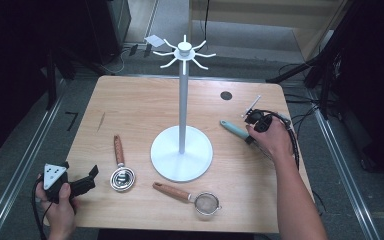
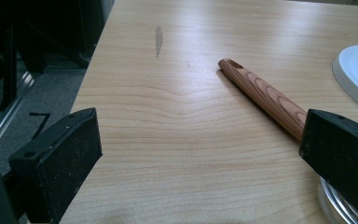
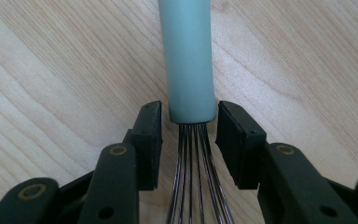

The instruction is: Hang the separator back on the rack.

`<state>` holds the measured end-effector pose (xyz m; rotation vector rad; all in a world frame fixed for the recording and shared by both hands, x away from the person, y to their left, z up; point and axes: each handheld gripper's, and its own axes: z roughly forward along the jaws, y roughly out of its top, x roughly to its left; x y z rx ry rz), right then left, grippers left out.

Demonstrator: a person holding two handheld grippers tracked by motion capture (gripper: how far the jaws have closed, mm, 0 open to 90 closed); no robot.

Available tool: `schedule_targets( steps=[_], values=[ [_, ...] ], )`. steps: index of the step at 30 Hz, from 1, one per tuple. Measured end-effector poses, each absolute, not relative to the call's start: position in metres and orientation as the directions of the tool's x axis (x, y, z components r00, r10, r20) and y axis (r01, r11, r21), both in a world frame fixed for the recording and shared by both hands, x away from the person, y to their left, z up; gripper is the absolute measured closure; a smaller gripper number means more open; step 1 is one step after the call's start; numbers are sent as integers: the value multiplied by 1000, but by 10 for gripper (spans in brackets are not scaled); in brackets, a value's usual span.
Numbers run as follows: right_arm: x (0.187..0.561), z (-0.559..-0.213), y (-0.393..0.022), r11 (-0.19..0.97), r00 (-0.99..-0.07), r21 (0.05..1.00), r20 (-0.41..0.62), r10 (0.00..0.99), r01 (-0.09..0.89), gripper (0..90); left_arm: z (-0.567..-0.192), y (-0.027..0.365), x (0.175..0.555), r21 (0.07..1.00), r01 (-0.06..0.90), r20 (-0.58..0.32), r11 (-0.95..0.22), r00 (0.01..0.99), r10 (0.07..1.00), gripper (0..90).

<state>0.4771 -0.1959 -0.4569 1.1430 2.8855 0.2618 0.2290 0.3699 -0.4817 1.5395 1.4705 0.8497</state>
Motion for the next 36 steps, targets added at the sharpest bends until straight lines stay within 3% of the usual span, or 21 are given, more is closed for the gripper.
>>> schedule_targets(
  steps=[18,36],
  values=[
    [489,-459,-180,743,-756,158,35,654,650,639,-482,370,230,899,436,-70,28,82,994,0],
    [493,-462,-164,774,-776,65,0,631,629,697,-482,370,230,894,446,-75,33,76,994,0]
  ],
)
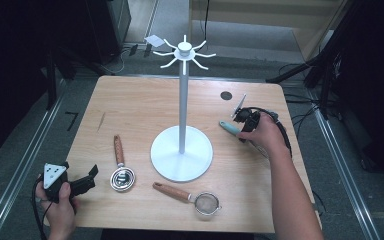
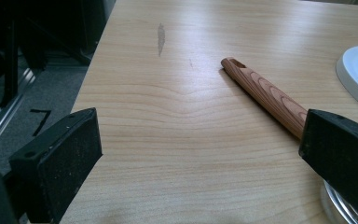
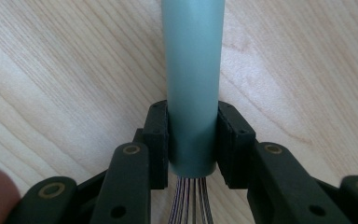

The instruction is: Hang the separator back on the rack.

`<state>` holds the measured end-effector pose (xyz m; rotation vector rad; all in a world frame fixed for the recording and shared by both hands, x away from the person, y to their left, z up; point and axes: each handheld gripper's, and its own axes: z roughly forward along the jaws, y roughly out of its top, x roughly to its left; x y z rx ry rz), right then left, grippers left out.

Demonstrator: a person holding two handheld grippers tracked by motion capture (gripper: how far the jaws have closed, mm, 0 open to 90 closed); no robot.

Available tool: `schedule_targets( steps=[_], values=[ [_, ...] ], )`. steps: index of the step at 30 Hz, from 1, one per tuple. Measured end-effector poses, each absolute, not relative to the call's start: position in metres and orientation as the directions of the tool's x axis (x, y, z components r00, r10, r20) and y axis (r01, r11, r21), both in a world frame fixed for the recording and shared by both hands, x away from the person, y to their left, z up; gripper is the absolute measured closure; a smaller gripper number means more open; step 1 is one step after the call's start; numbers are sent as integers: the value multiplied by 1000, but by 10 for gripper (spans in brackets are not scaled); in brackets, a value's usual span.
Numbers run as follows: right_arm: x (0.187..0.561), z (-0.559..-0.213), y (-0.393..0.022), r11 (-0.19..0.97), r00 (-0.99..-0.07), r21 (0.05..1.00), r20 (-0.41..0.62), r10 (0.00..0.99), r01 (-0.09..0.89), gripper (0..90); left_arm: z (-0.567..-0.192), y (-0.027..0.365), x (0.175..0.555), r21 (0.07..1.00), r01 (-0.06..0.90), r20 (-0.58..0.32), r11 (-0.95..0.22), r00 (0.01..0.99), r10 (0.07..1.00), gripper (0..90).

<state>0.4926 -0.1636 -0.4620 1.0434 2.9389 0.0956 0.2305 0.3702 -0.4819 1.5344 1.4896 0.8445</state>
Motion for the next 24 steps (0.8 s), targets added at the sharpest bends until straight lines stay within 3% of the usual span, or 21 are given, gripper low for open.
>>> schedule_targets(
  steps=[13,24],
  values=[
    [489,-461,-159,740,-741,31,17,672,672,710,-482,370,231,892,451,-73,33,71,995,0],
    [468,-433,-166,706,-719,221,-26,694,673,711,-482,370,231,891,453,-69,31,68,995,0]
  ],
)
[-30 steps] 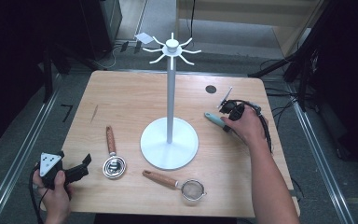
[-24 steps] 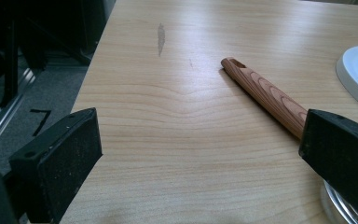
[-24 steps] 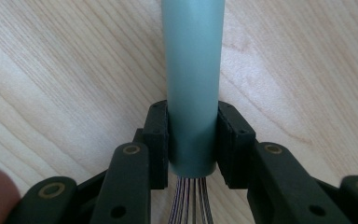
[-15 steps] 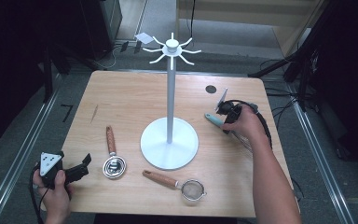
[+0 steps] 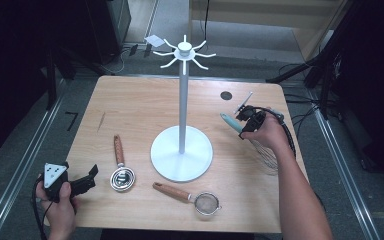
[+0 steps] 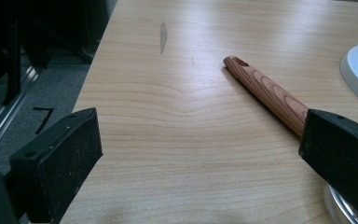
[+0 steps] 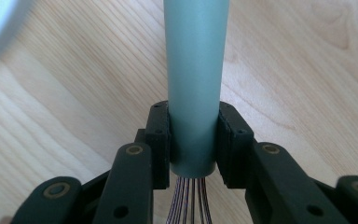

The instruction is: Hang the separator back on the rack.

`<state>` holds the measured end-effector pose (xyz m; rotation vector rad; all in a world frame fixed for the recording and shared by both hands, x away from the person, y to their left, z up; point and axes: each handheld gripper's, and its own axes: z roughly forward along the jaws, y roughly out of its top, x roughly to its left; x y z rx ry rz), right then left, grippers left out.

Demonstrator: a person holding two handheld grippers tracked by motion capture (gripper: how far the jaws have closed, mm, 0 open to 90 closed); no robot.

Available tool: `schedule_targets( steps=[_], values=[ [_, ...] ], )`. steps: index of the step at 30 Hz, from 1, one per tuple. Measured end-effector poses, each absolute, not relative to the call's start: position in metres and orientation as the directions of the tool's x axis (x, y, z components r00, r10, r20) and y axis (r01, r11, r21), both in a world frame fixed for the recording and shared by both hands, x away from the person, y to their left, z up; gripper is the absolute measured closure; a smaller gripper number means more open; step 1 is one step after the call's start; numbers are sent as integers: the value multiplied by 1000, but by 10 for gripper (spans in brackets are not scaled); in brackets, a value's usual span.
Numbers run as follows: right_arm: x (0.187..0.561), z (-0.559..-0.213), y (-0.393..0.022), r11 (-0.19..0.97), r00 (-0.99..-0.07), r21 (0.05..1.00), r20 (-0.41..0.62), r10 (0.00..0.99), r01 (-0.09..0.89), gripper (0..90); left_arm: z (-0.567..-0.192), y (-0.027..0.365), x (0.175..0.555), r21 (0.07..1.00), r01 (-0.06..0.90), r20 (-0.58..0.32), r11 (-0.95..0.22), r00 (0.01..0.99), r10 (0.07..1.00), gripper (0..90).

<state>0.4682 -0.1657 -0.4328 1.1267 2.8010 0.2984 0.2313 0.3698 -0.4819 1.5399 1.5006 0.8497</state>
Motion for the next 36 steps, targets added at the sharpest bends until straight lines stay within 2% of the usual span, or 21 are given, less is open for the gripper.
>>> schedule_targets(
  steps=[7,14,24,36],
  values=[
    [451,-414,-171,638,-687,388,-17,726,664,711,-482,370,231,890,455,-67,31,64,996,0],
    [437,-404,-179,576,-676,496,31,736,650,711,-482,369,232,889,457,-65,31,60,996,0],
    [407,-399,-179,548,-684,561,46,728,621,711,-482,369,231,890,455,-65,32,58,996,0],
    [367,-381,-180,435,-687,732,62,724,524,711,-482,369,232,891,454,-64,32,55,996,0]
  ],
)
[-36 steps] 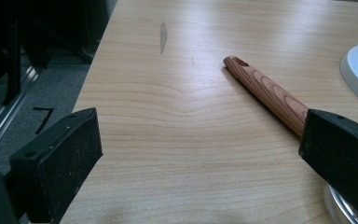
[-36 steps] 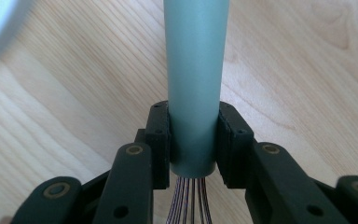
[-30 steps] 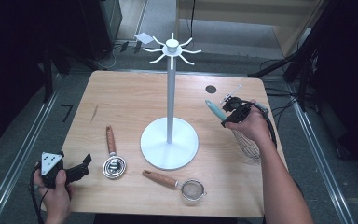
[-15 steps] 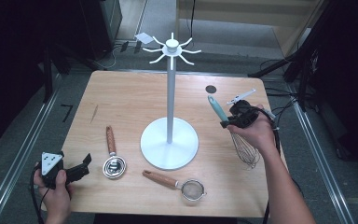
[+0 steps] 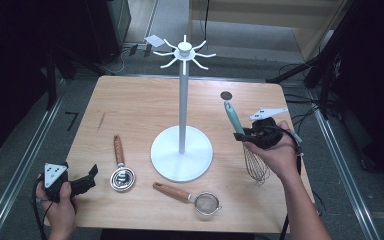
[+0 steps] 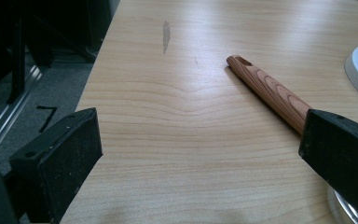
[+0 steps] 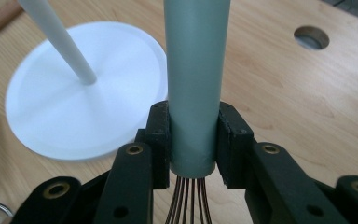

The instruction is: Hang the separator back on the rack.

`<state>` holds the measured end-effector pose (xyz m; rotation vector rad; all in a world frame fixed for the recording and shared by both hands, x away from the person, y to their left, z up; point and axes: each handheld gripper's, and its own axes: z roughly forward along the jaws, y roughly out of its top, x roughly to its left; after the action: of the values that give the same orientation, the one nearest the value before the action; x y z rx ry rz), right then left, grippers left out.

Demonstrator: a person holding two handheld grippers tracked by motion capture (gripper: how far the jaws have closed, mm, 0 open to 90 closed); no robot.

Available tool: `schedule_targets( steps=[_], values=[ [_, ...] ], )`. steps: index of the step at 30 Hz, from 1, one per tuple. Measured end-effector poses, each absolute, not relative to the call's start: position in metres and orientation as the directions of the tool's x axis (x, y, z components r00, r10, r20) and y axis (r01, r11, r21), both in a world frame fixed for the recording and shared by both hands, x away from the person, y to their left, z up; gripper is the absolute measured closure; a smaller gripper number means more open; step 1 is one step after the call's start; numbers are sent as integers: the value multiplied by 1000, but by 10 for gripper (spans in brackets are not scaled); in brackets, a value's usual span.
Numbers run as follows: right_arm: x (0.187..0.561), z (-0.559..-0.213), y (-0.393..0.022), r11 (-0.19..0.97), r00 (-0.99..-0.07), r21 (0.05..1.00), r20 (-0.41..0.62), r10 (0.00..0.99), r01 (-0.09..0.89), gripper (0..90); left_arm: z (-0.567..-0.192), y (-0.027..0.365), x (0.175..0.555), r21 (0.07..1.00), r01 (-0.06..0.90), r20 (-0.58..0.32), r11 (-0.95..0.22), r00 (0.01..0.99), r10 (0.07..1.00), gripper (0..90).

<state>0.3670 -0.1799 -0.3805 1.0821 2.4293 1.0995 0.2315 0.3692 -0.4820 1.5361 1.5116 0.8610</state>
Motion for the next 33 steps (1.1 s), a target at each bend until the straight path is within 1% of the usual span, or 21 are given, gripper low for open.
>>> schedule_targets(
  steps=[8,11,16,21,33],
  values=[
    [346,-374,-172,341,-702,832,80,708,438,711,-482,369,231,891,453,-64,34,53,997,0],
    [340,-373,-168,318,-700,856,70,711,408,711,-482,369,231,891,453,-65,34,53,996,0],
    [334,-370,-163,262,-706,891,88,702,371,711,-482,370,231,892,451,-69,37,54,996,0],
    [326,-365,-158,205,-696,928,74,715,310,711,-482,370,231,892,450,-69,37,54,996,0],
    [314,-352,-141,155,-723,961,63,688,231,710,-482,369,231,893,449,-67,36,53,996,0]
  ],
)
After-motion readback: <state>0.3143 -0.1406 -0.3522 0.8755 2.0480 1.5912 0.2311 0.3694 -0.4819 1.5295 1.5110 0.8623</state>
